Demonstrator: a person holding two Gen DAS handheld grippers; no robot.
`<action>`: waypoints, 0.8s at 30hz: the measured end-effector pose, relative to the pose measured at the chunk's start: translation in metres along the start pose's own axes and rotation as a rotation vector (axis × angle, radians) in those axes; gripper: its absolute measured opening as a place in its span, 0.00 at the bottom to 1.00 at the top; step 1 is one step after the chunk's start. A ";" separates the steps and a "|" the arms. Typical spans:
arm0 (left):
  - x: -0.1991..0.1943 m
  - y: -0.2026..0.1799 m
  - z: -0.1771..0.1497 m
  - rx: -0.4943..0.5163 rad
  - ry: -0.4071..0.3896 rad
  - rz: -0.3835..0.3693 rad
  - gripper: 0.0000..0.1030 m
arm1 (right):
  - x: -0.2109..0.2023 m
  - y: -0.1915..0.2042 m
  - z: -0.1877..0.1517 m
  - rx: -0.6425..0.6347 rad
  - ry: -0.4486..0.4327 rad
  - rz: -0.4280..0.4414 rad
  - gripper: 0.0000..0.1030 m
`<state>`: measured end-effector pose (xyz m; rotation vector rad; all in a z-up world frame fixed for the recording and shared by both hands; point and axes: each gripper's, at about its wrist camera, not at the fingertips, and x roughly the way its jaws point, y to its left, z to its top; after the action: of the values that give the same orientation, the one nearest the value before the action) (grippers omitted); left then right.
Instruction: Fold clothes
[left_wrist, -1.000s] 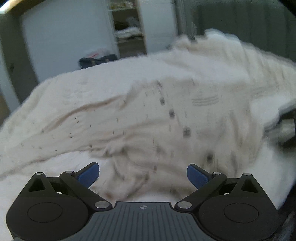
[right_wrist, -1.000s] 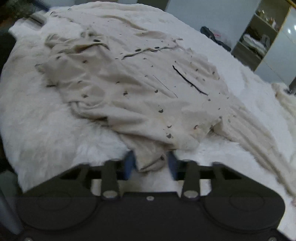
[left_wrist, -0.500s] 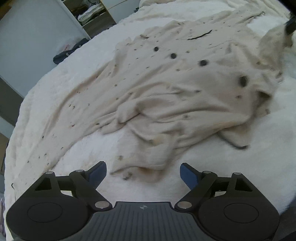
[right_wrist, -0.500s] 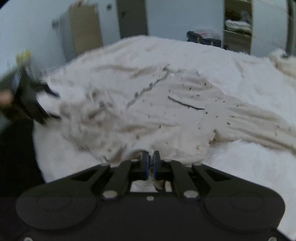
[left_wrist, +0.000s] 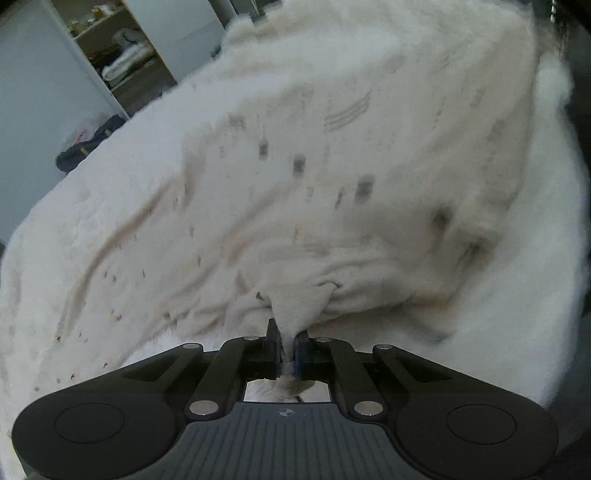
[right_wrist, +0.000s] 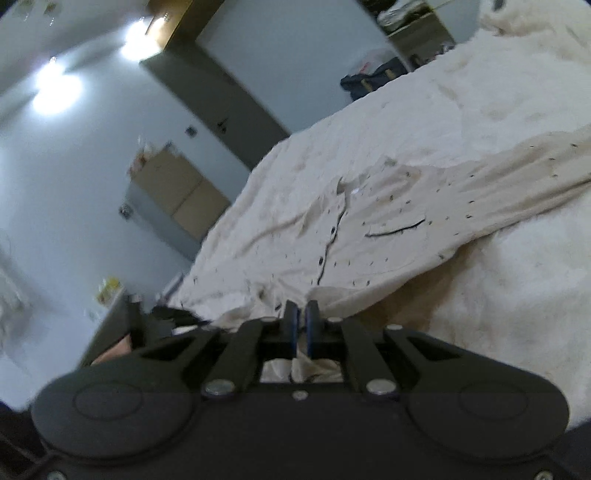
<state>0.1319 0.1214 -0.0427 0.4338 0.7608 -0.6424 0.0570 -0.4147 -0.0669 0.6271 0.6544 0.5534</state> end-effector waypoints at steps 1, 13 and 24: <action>-0.023 0.008 0.004 -0.080 -0.043 -0.050 0.05 | -0.003 -0.002 0.001 0.004 -0.007 0.000 0.02; 0.007 0.008 -0.065 -0.352 0.335 -0.058 0.22 | 0.020 -0.071 -0.013 0.027 0.060 -0.393 0.20; 0.001 -0.096 -0.055 0.202 0.305 0.064 0.74 | 0.063 0.025 -0.072 -0.614 0.208 -0.408 0.49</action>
<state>0.0409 0.0826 -0.0920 0.7512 0.9704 -0.6019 0.0423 -0.3321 -0.1187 -0.1444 0.7372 0.4058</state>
